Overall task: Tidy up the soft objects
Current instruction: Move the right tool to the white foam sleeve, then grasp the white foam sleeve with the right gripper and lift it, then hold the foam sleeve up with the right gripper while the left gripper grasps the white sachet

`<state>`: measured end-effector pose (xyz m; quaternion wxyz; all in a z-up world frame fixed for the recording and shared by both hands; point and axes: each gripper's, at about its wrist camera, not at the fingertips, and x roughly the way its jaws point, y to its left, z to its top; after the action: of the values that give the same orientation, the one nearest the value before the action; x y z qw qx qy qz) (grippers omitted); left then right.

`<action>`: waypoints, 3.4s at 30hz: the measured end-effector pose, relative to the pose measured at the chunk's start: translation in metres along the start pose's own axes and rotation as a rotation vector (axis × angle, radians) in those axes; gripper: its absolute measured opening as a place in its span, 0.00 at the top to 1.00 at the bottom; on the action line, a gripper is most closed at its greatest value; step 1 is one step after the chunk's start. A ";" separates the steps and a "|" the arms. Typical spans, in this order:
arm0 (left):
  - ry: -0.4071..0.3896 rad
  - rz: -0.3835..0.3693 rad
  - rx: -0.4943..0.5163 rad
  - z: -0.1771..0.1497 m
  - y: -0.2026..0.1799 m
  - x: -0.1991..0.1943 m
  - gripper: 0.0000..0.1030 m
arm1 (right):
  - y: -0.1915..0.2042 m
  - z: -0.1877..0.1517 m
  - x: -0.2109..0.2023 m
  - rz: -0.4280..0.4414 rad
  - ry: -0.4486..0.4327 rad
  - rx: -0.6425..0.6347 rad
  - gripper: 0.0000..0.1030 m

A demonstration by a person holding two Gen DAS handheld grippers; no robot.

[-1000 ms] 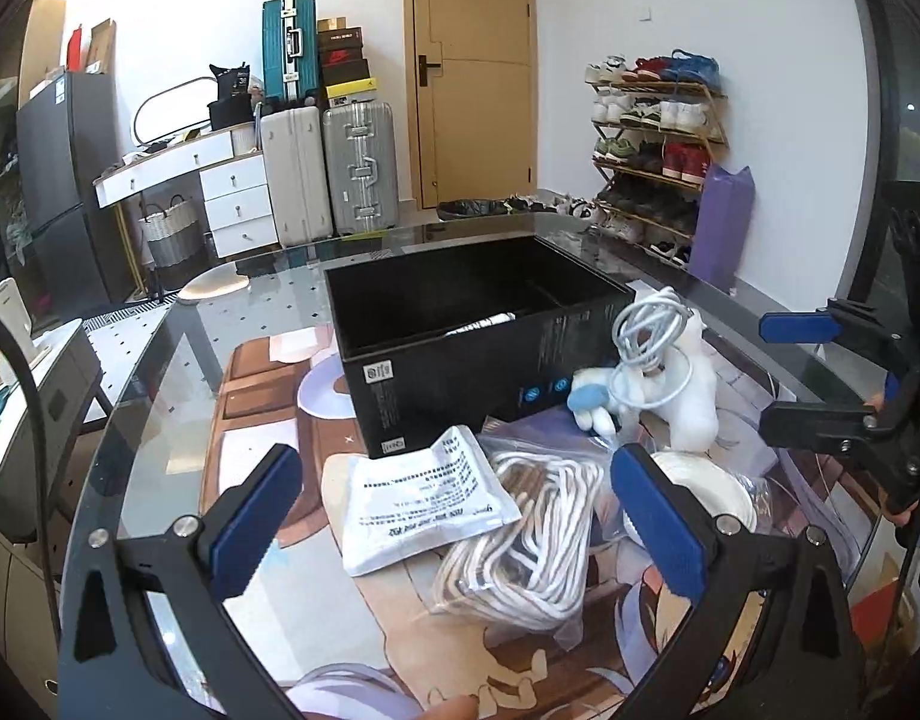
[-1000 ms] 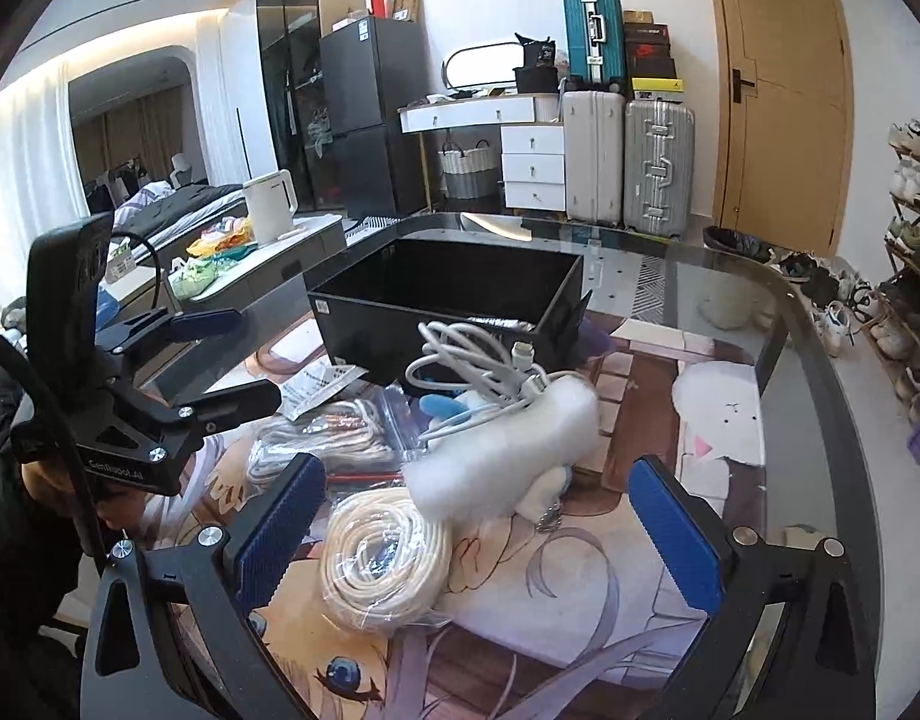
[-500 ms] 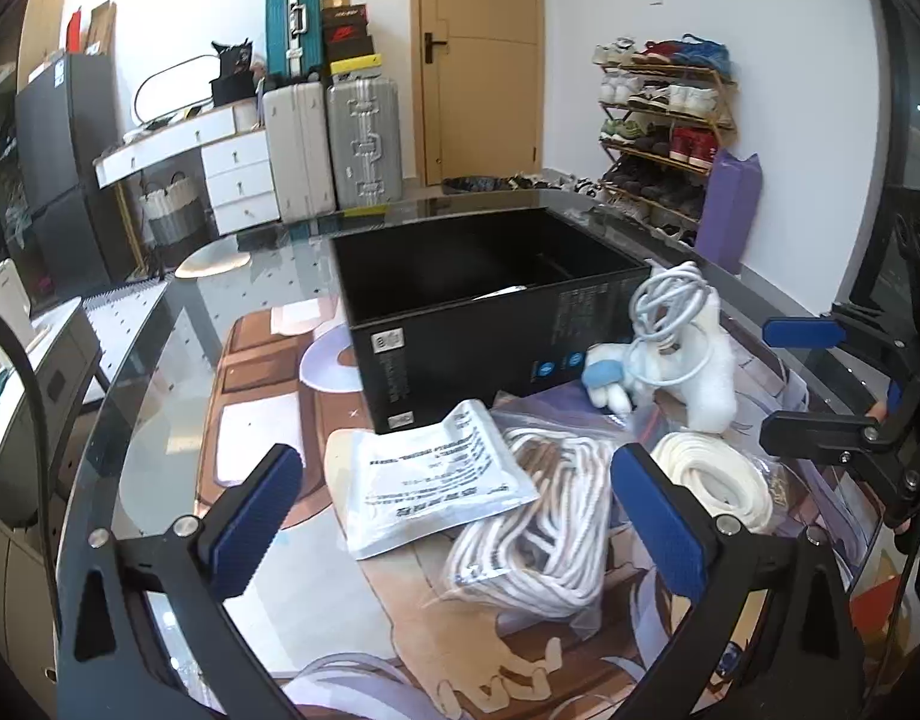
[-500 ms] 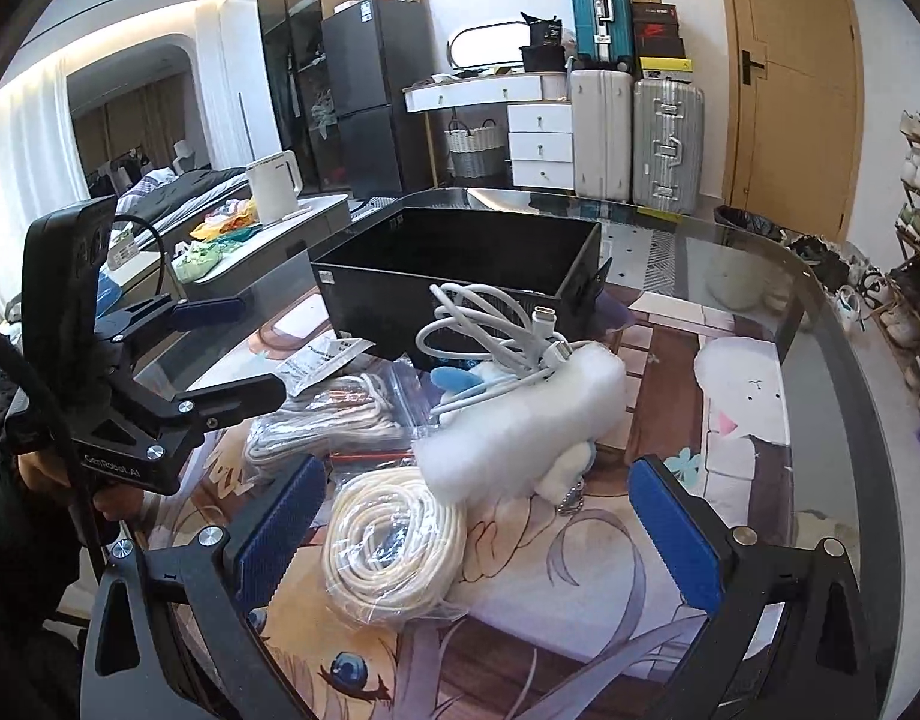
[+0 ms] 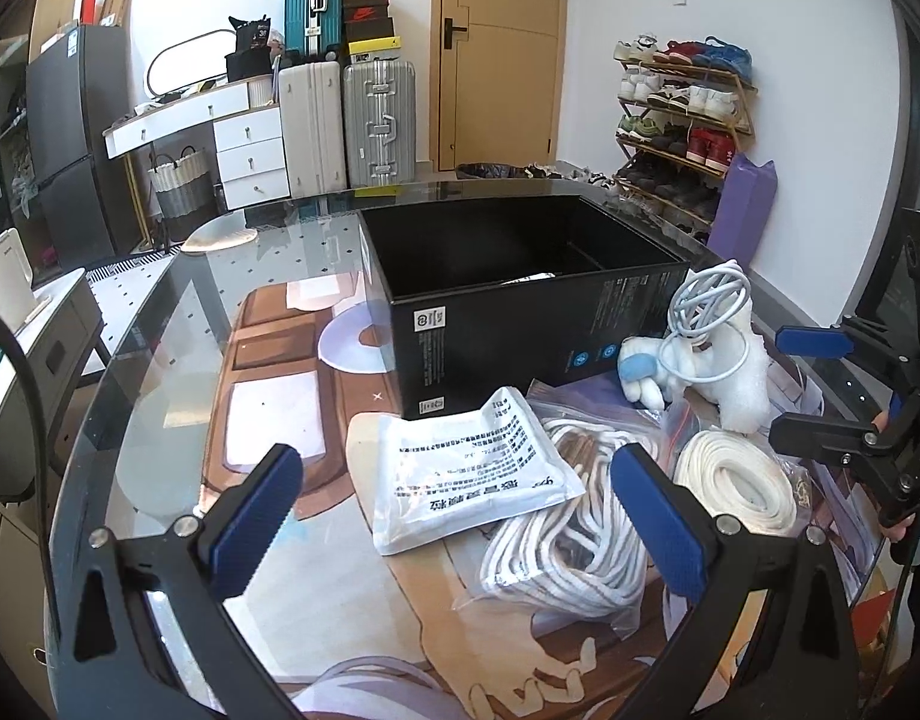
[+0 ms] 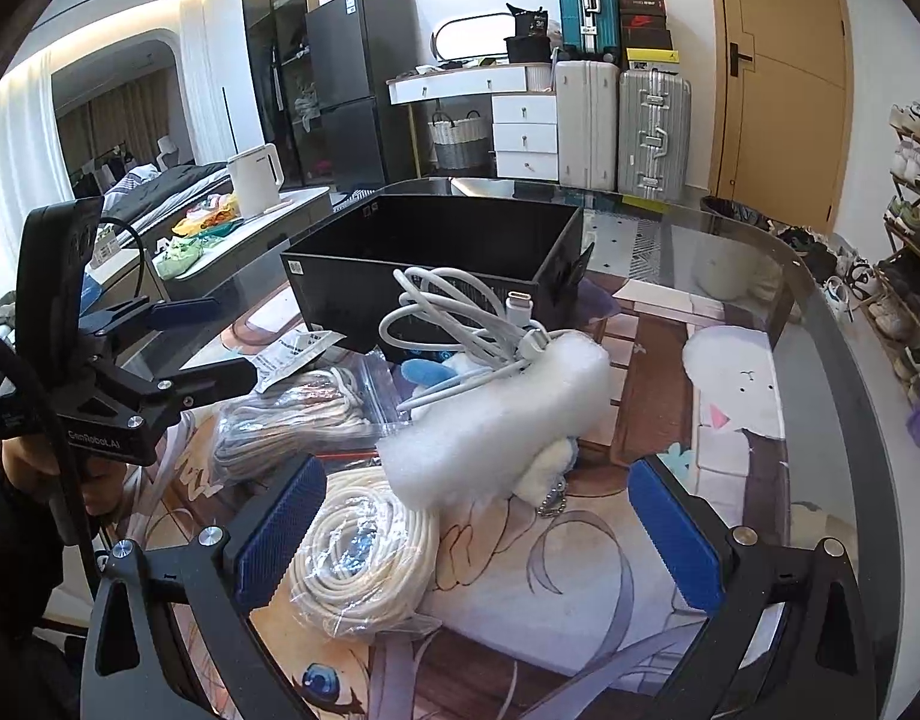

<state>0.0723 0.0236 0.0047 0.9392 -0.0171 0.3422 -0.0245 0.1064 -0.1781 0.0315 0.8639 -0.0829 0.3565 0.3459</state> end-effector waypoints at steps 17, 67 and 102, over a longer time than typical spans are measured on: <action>0.037 -0.025 -0.024 -0.001 0.006 0.004 0.00 | -0.005 0.011 0.026 -0.015 0.034 0.075 0.01; 0.048 -0.015 -0.028 -0.005 0.008 0.006 0.00 | -0.044 0.004 -0.017 -0.164 -0.092 0.129 0.79; 0.176 -0.104 -0.149 0.000 0.007 0.035 0.18 | -0.001 0.012 -0.022 -0.077 -0.180 0.054 0.79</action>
<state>0.0994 0.0289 -0.0181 0.8990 -0.1022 0.4230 -0.0492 0.1022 -0.1863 0.0548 0.9070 -0.0419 0.2833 0.3089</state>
